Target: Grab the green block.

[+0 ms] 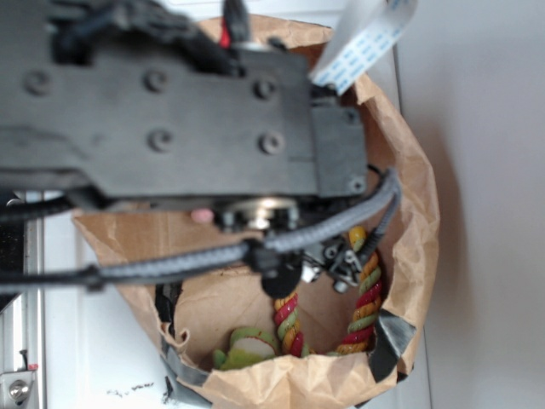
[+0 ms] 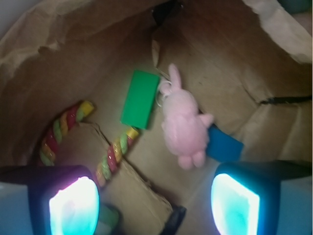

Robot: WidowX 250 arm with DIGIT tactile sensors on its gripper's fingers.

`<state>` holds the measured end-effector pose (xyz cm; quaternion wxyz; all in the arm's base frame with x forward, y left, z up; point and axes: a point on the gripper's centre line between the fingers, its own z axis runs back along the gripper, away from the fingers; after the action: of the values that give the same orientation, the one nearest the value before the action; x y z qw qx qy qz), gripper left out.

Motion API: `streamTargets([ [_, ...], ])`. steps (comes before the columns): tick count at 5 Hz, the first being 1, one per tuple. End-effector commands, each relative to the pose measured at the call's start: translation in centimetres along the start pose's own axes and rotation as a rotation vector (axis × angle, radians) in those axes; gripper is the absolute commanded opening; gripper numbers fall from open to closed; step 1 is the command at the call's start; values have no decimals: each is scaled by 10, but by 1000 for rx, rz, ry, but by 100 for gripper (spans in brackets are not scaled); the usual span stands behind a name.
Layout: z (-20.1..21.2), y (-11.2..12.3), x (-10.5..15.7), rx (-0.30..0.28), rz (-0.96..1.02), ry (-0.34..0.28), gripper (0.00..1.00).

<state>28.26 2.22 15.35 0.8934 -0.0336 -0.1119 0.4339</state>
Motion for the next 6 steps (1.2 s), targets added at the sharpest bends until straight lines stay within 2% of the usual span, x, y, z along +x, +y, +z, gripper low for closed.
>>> streamTargets([
  [1,-26,7,23,3,52,-15,100],
  [2,-34,5,25,28,117,33,100],
  [4,-36,11,24,100,422,155,100],
  [6,-36,11,24,100,422,155,100],
])
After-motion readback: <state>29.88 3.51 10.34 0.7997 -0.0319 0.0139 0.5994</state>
